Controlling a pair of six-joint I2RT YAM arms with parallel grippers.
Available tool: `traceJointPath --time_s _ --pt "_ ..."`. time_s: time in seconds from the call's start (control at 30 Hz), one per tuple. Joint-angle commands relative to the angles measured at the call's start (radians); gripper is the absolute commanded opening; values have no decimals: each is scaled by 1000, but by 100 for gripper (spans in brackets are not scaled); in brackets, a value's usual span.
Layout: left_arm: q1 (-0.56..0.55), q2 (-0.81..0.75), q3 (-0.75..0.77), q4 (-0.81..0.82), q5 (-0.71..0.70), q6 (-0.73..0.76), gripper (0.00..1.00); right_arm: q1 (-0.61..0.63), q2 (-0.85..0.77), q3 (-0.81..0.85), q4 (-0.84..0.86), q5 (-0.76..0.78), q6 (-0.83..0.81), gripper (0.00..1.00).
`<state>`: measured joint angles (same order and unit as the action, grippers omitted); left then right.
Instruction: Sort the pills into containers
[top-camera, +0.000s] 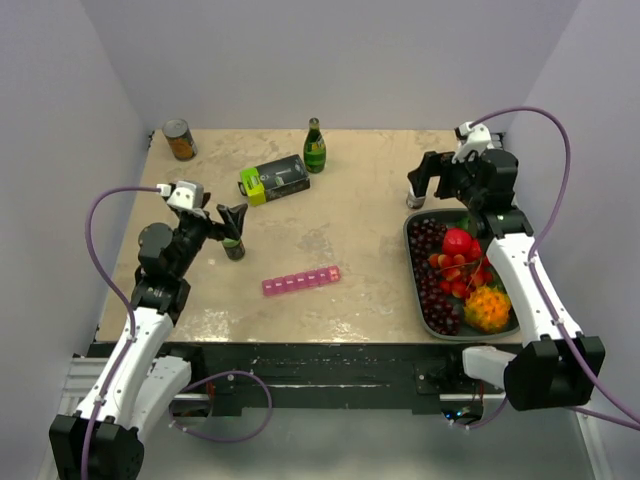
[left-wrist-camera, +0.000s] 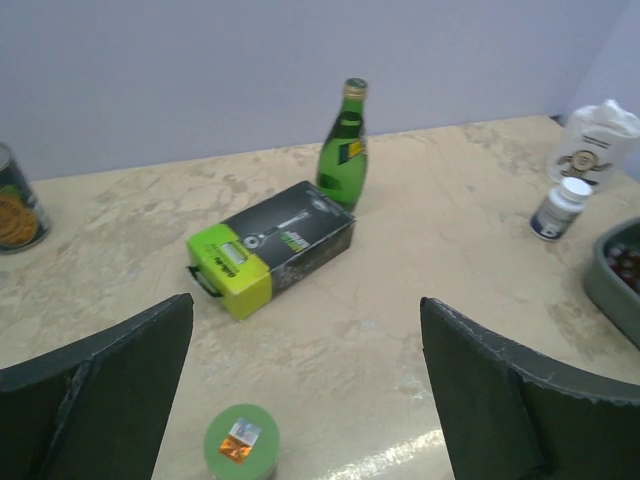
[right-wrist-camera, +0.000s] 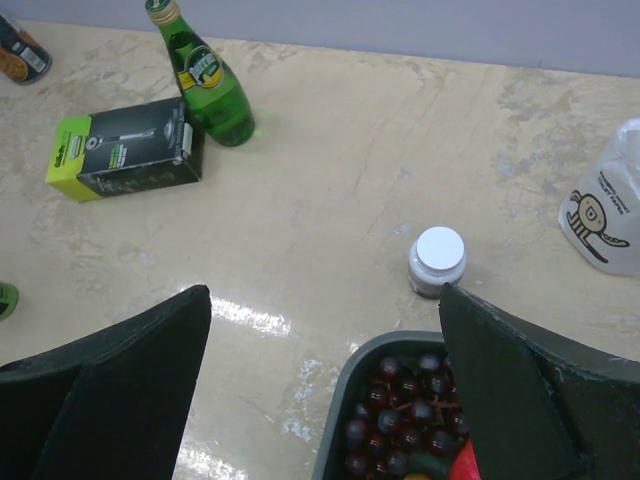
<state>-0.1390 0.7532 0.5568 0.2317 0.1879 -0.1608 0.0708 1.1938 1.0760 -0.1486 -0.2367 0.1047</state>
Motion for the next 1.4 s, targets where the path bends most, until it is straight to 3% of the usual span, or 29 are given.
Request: traceJointPath --time_s 0.0,0.2,0.33,0.4,0.43,0.47,0.5,0.73,1.0,1.37 --pt "-10 9 2 133 238 6 100 -2 12 25 24 -143 -40 99" --pt "-33 34 -15 141 286 20 100 44 44 7 -26 -535 -313 99" --pt "-94 22 -60 146 326 98 100 205 107 32 -195 -567 -645 99" --pt "-122 14 -63 88 271 150 100 291 165 47 -302 -585 -747 99" --pt "-141 6 -55 31 228 155 100 317 183 68 -345 -599 -896 99" --pt "-146 0 -55 12 225 211 99 372 206 81 -461 -614 -986 99" --pt "-152 -9 -54 -5 213 221 100 398 223 82 -474 -606 -1026 99" --pt "-171 -132 -130 18 107 248 100 581 311 -14 -364 -426 -1164 99" --pt "-172 -149 -130 18 47 268 100 684 432 -13 -253 -288 -1111 99" --pt "-172 -186 -133 18 2 276 100 701 567 32 -178 -164 -1019 82"
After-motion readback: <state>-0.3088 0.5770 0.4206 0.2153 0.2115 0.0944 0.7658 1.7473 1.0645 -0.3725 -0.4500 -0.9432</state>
